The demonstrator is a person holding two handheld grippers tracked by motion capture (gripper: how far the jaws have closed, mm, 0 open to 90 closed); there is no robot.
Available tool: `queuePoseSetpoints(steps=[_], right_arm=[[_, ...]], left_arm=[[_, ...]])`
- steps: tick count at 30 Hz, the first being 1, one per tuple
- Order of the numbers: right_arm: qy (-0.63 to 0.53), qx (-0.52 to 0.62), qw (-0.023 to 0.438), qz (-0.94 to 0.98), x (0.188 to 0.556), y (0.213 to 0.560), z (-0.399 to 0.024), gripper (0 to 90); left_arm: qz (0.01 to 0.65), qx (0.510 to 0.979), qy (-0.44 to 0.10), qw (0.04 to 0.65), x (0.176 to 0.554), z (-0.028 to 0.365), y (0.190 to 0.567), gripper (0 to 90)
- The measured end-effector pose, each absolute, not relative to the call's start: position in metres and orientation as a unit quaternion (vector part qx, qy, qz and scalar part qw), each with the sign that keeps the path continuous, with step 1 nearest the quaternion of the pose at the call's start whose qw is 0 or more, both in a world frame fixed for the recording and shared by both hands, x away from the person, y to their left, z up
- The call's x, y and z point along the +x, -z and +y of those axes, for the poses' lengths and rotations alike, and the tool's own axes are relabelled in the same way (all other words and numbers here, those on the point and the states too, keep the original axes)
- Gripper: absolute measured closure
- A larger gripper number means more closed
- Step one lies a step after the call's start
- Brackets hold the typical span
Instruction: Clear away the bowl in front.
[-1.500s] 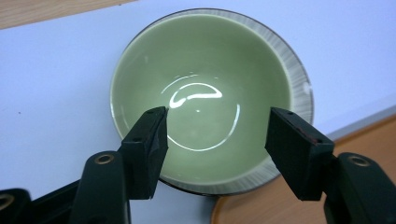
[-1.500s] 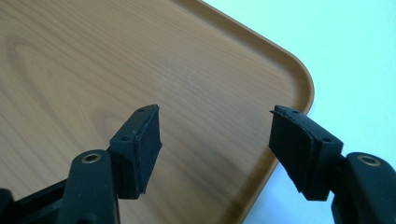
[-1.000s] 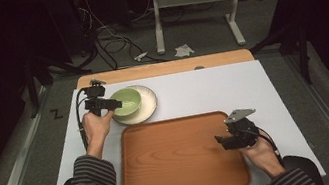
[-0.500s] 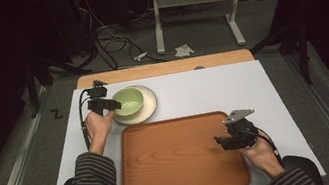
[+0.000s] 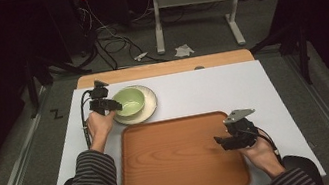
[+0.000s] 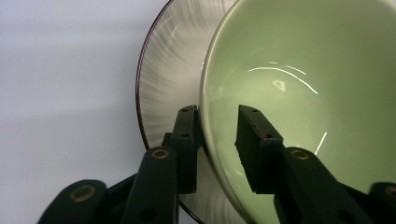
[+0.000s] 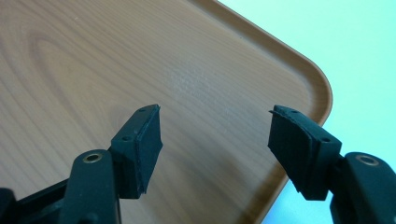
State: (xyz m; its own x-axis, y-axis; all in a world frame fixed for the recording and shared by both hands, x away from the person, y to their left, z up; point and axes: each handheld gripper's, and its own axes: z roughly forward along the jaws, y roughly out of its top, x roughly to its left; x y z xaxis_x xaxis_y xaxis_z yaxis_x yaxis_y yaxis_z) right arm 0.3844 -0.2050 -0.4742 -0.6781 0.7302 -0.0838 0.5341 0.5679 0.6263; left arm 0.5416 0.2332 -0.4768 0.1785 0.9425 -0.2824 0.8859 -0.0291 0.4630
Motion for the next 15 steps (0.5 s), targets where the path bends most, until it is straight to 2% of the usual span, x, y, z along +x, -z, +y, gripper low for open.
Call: queuePoseSetpoints(steps=[5,11,15], right_arm=[[-0.291,0.359,0.169,0.871,0.3842,0.4747,-0.2045,35.8],[-0.292,0.355,0.172,0.872,0.3829,0.4745,-0.2028,35.8],[-0.292,0.354,0.172,0.872,0.3829,0.4743,-0.203,35.8]], left_arm=[[0.641,0.716,-0.035,0.276,0.5451,0.2325,0.4829,77.0],[0.644,0.704,-0.015,0.3,0.5479,0.2325,0.4858,83.2],[0.643,0.702,-0.015,0.306,0.549,0.2304,0.4866,83.6]])
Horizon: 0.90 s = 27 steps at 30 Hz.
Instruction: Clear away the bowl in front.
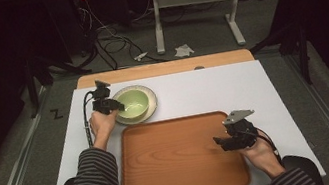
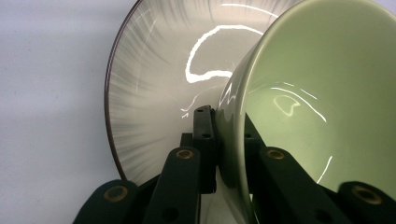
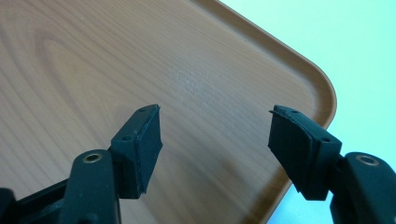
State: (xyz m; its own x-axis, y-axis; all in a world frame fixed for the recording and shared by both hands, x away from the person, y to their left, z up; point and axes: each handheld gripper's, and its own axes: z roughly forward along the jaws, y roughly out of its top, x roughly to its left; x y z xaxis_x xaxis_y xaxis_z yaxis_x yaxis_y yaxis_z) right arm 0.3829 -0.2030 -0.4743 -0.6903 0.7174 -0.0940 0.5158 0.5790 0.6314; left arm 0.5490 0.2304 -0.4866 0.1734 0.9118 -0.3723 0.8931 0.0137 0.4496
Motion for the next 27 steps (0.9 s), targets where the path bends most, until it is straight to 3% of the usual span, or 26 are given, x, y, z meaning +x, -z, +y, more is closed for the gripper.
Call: queuePoseSetpoints(steps=[27], right_arm=[[-0.294,0.353,0.17,0.872,0.383,0.474,-0.203,35.8]], left_arm=[[0.609,0.704,-0.015,0.365,0.536,0.232,0.462,84.1]])
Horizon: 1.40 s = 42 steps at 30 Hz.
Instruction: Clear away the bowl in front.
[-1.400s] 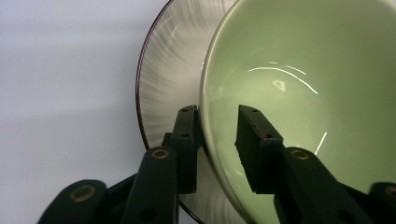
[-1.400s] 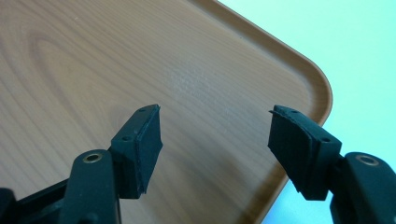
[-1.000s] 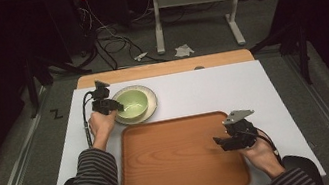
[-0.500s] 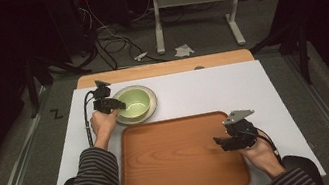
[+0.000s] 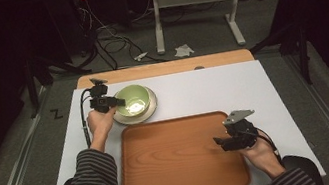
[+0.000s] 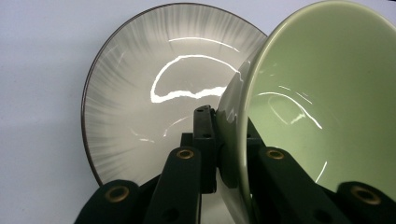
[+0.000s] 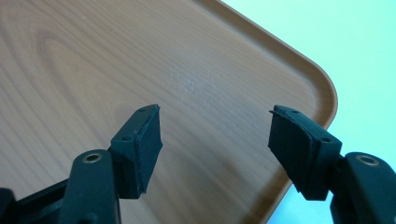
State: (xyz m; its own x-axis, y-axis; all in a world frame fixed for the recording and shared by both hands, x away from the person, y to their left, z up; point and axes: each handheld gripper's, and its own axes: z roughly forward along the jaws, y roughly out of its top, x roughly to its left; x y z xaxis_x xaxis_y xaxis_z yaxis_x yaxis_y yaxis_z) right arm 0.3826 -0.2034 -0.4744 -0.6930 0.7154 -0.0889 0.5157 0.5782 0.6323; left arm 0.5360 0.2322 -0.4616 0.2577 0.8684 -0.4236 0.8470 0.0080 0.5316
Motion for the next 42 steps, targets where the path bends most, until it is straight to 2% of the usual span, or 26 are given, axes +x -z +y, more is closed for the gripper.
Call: queuePoseSetpoints(steps=[42], right_arm=[[-0.293,0.352,0.167,0.873,0.382,0.473,-0.204,35.8]], left_arm=[[0.51,0.772,0.016,0.379,0.502,0.188,0.421,84.0]])
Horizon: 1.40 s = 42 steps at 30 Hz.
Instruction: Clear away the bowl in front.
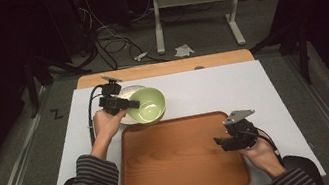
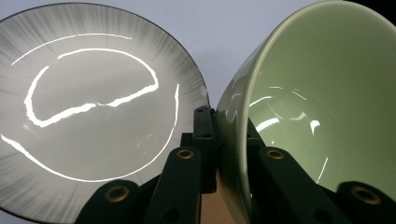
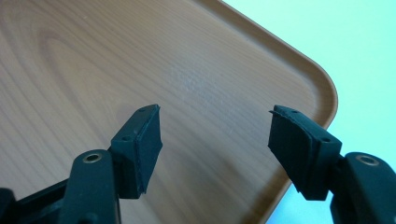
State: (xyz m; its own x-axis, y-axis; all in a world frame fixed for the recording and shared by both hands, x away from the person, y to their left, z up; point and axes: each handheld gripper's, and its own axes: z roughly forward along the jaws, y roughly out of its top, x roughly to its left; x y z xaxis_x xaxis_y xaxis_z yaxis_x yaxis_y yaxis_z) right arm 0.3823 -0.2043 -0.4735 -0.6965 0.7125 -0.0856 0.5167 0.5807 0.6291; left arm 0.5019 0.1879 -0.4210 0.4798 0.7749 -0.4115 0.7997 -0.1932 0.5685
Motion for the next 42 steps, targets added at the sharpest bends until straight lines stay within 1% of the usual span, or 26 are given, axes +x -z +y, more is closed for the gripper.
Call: queuePoseSetpoints(steps=[11,18,24,36,42], right_arm=[[-0.292,0.351,0.168,0.874,0.383,0.474,-0.204,35.8],[-0.289,0.35,0.167,0.875,0.382,0.474,-0.203,35.8],[-0.288,0.35,0.166,0.876,0.382,0.475,-0.202,35.8],[-0.29,0.35,0.167,0.875,0.382,0.474,-0.203,35.8],[-0.286,0.35,0.166,0.876,0.383,0.475,-0.203,35.8]], left_arm=[[0.488,0.79,0.011,0.372,0.488,0.179,0.412,84.0],[0.464,0.802,0.021,0.375,0.477,0.168,0.404,84.0],[0.453,0.816,0.02,0.36,0.473,0.157,0.403,84.0],[0.426,0.832,0.018,0.354,0.454,0.151,0.395,84.0],[0.419,0.835,0.029,0.356,0.445,0.15,0.4,84.0]])
